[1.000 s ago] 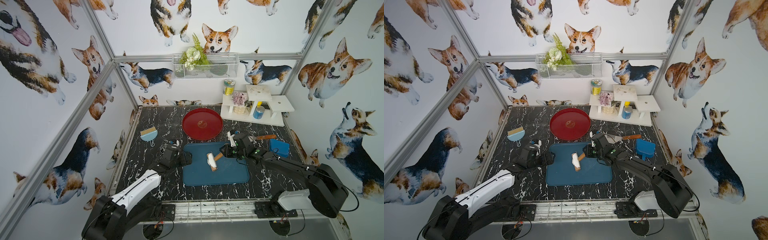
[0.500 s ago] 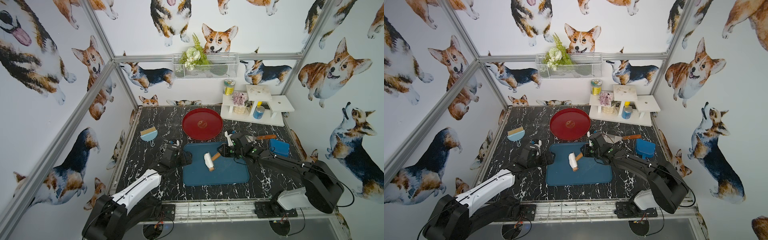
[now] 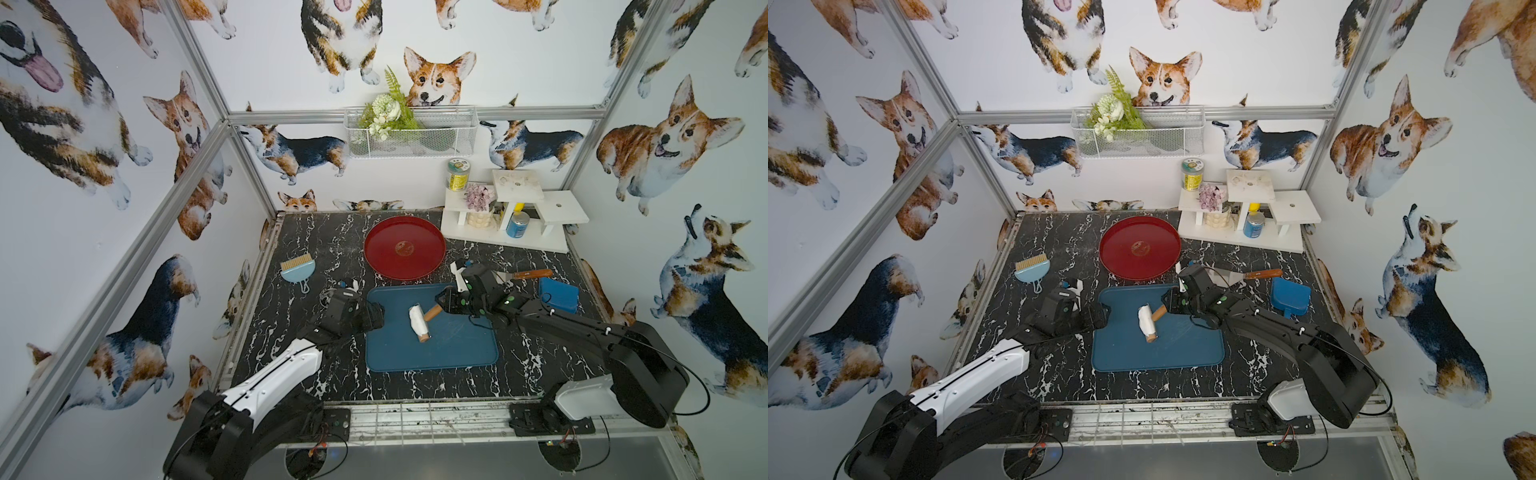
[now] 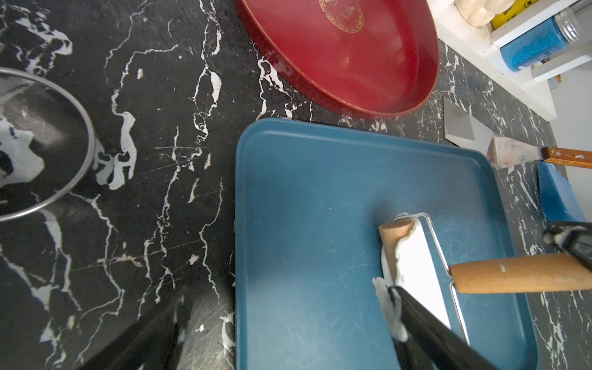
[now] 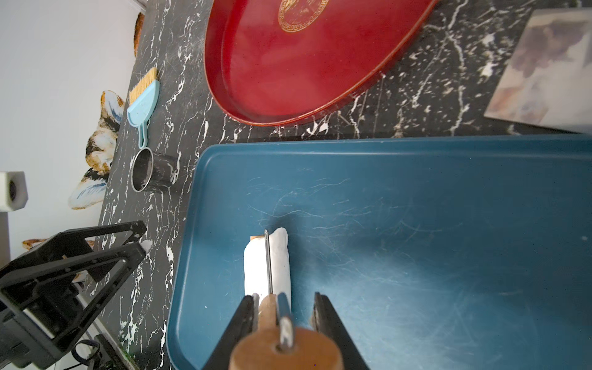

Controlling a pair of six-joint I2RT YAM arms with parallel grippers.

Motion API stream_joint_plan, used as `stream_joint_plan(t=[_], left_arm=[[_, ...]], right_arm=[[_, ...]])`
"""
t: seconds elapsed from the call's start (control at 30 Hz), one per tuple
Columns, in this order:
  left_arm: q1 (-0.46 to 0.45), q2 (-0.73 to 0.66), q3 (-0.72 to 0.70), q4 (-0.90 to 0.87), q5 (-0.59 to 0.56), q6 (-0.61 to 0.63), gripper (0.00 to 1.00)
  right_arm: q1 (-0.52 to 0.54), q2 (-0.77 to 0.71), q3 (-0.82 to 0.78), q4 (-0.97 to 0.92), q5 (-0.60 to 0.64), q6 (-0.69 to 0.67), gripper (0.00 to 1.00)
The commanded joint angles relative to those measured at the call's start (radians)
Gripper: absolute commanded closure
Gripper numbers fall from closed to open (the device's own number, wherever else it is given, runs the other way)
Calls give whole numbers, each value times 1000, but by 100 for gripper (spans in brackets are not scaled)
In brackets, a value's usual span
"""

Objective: Roll out the dumpling wrappers from the dough
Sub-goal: Flatten out the dough on the work surface.

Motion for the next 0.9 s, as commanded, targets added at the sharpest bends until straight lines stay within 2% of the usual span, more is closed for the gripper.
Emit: stream_joint_plan(t=[0.0, 0.2, 0.37, 0.67, 0.87], left_arm=[[-1, -6, -2, 10, -9, 3, 0], [-1, -5, 4, 10, -12, 2, 0], [-1, -3, 9, 3, -18, 3, 0], [-1, 2, 34, -20, -32, 9, 0], [-1, 9, 41, -20, -28, 12, 0]], right_arm=[[-39, -25, -26, -350, 166, -128, 100], [-74, -69, -34, -388, 188, -158, 100], [-72, -56, -28, -361, 139, -151, 100], [28, 38, 18, -295, 108, -103, 100], [-8, 20, 32, -343, 180, -141, 100]])
